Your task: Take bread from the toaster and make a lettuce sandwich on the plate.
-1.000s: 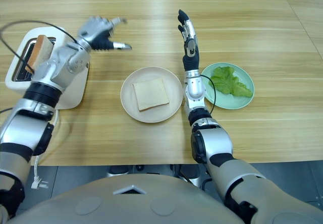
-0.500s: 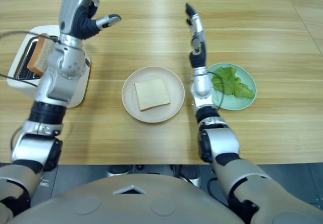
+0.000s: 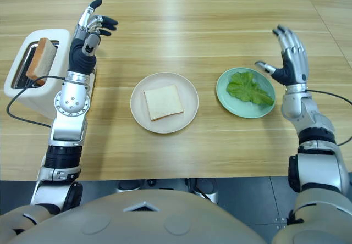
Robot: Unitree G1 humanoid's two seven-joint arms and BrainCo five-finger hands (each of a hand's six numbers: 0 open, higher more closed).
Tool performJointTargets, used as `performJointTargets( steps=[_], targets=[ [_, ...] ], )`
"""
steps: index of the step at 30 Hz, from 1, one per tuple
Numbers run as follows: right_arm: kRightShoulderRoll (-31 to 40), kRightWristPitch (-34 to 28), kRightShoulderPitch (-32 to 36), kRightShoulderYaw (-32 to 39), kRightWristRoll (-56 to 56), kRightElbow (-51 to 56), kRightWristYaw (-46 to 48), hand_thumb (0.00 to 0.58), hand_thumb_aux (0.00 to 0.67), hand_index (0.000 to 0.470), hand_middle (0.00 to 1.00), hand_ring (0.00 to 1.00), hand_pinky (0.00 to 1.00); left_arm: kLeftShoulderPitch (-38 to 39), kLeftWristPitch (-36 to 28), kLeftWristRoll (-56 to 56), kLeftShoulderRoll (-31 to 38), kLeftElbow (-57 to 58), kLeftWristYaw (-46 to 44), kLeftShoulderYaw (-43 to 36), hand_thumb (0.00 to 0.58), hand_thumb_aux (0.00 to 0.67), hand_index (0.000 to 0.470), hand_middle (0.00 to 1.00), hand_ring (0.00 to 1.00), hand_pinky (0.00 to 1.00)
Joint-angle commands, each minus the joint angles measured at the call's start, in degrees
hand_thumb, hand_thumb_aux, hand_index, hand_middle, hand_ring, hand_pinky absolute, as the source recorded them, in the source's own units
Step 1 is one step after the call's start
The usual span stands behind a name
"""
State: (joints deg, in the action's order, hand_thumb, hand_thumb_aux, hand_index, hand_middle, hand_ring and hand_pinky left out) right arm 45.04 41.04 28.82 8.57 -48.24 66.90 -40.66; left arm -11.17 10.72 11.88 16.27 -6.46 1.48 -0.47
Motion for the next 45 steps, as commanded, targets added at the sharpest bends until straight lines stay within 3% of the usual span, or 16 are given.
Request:
performJointTargets(
  steps=[1, 10, 24, 25, 26, 27, 29, 31, 32, 45],
  targets=[
    [-0.17, -7.15, 2.04, 8.06, -5.57, 3.82, -1.69, 0.0, 0.0, 0.0, 0.0, 0.0, 0.0, 1.12, -0.32, -0.06, -0.22, 0.54, -0.87, 0.29, 0.0, 0.0, 0.0, 0.0, 0.0, 0.0],
    [-2.68, -13.36, 2.46, 18.41, -8.08, 7.73, -2.4, 0.0, 0.0, 0.0, 0.0, 0.0, 0.0, 0.96, -0.04, 0.56, -0.24, 4.02, -0.97, 0.17, 0.0, 0.0, 0.0, 0.0, 0.0, 0.0],
    [-4.29, -14.07, 3.17, 25.9, -7.74, 9.11, 0.09, 0.0, 0.0, 0.0, 0.0, 0.0, 0.0, 0.26, 0.65, 0.67, -1.39, 7.33, -1.8, -0.98, 0.0, 0.0, 0.0, 0.0, 0.0, 0.0],
    [-4.31, -14.04, 3.11, 26.01, -7.62, 9.07, 0.01, 0.128, 0.079, 0.054, 0.0, 0.0, 0.0, 0.26, 0.69, 0.68, -1.43, 7.42, -1.91, -1.08, 0.0, 0.0, 0.0, 0.0, 0.0, 0.0],
    [-4.31, -14.0, 3.07, 26.07, -7.48, 9.03, -0.07, 0.313, 0.215, 0.148, 0.0, 0.0, 0.0, 0.24, 0.71, 0.69, -1.48, 7.5, -2.0, -1.19, 0.0, 0.0, 0.0, 0.0, 0.0, 0.0],
    [-4.33, -13.96, 3.06, 26.14, -7.36, 9.01, -0.11, 0.454, 0.357, 0.245, 0.0, 0.0, 0.0, 0.24, 0.73, 0.73, -1.52, 7.58, -2.07, -1.26, 0.0, 0.0, 0.0, 0.0, 0.0, 0.0],
    [-4.39, -13.9, 3.14, 26.28, -7.15, 8.98, -0.28, 0.509, 0.436, 0.299, 0.0, 0.0, 0.0, 0.29, 0.82, 0.86, -1.61, 7.77, -2.12, -1.32, 0.0, 0.0, 0.0, 0.0, 0.0, 0.0],
    [-4.38, -13.88, 3.25, 26.36, -6.91, 8.97, -0.56, 0.528, 0.47, 0.323, 0.0, 0.0, 0.0, 0.29, 0.9, 0.97, -1.67, 7.98, -2.16, -1.38, 0.0, 0.0, 0.0, 0.0, 0.0, 0.0],
    [-4.34, -13.81, 3.33, 26.36, -6.76, 8.92, -0.76, 0.552, 0.523, 0.359, 0.0, 0.0, 0.0, 0.27, 0.94, 1.01, -1.69, 8.11, -2.17, -1.41, 0.0, 0.0, 0.0, 0.0, 0.0, 0.0],
    [-4.69, -12.93, 4.45, 27.95, -6.37, 8.04, -3.87, 0.549, 0.515, 0.354, 0.0, 0.0, 0.0, -0.68, 1.69, 1.83, -1.99, 10.44, -2.67, -1.81, 0.0, 0.0, 0.0, 0.0, 0.0, 0.0]
  ],
)
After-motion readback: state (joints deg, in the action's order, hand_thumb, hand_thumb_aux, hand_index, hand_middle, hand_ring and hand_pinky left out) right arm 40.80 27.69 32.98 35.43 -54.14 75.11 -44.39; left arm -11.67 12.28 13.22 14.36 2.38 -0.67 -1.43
